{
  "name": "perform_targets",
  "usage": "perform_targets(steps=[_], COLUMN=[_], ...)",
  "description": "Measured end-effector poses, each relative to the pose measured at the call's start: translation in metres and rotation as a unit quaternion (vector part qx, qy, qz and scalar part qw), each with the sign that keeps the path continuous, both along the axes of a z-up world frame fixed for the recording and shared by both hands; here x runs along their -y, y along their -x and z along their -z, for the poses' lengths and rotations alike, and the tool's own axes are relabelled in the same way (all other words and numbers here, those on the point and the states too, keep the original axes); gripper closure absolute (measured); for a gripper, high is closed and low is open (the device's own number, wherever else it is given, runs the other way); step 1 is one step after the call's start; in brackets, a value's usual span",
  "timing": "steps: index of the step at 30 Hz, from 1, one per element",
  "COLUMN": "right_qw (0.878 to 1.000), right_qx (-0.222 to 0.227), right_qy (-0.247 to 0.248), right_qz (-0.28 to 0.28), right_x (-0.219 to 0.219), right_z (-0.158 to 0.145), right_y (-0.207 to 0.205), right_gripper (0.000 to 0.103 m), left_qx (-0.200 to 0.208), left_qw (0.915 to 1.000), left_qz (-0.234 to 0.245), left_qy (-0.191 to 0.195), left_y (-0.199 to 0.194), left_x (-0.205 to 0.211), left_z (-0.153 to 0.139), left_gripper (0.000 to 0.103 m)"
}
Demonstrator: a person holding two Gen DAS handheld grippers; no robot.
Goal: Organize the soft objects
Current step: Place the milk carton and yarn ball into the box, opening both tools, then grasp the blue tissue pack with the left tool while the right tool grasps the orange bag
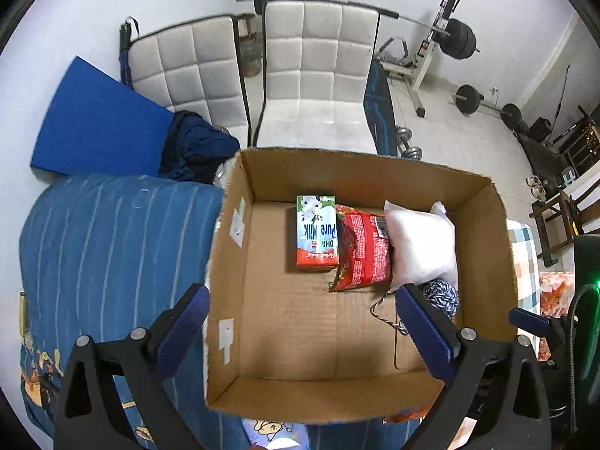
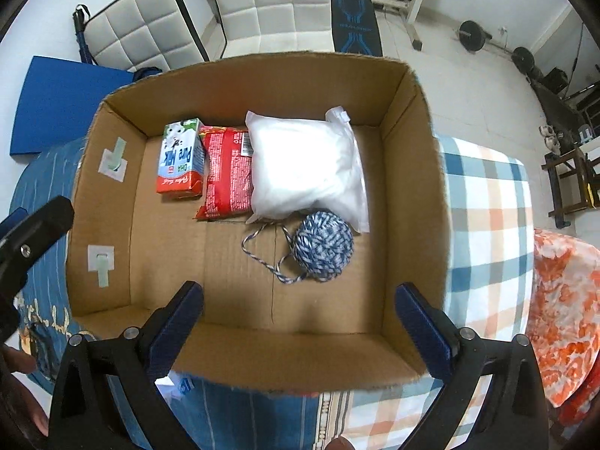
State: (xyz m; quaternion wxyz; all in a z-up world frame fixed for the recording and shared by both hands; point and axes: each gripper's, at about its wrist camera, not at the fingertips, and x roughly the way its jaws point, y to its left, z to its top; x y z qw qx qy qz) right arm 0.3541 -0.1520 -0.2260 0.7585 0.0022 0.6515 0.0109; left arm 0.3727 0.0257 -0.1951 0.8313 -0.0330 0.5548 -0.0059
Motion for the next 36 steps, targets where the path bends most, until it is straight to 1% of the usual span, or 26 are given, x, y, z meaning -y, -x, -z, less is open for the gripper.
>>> perform_targets(steps=[2,6,14,17,20,23,24,27,31,36], right_qw=[1.000,0.999,0.995,0.992,0.990,0.988,0.987,0.985,0.982,0.978], right_qx=[0.010,0.048,0.104,0.123,0.139,0.153,0.158,0.173,0.190,0.206], right_qy=[-0.003,0.006,-0.003,0.000,0.000,-0.003,-0.001,-0.001,-0.003,-0.012], right_qz=[-0.001,-0.005,0.000,0.002,0.000,-0.004,-0.006,-0.009,-0.011,-0.014], right_x=[0.001,0.005,0.015,0.019,0.020,0.019,0.019,0.018,0.017,0.018], right_z=[-0.008,-0.031,-0.079,-0.095,-0.112,-0.129,-0.134,-0.147,-0.163,-0.182], right_y=[0.009,0.035,0.082,0.098,0.115,0.129,0.134,0.148,0.166,0.183], right_gripper=[0.000,0.000,0.000,0.000,0.000,0.000,0.000,0.000,0.000,0.000], left_qx=[0.013,0.033,0.071,0.082,0.088,0.093,0.096,0.114,0.119,0.126], left_qw=[0.9999,0.9994,0.9974,0.9966,0.9961,0.9957,0.9954,0.9931,0.9928,0.9919], left_qz=[-0.001,0.000,-0.004,0.000,-0.001,-0.002,-0.003,-0.003,-0.009,-0.009], left_qy=[-0.003,-0.004,0.011,0.001,-0.005,0.001,-0.002,-0.027,-0.013,-0.008], left_y=[0.010,0.031,0.081,0.097,0.112,0.127,0.132,0.144,0.158,0.177], left_x=[0.000,-0.001,-0.005,-0.005,-0.007,-0.010,-0.010,-0.008,-0.012,-0.012], left_z=[-0.009,-0.025,-0.066,-0.078,-0.087,-0.097,-0.100,-0.108,-0.117,-0.128], left_gripper=[0.001,0.001,0.001,0.001,0.001,0.001,0.001,0.001,0.001,0.001])
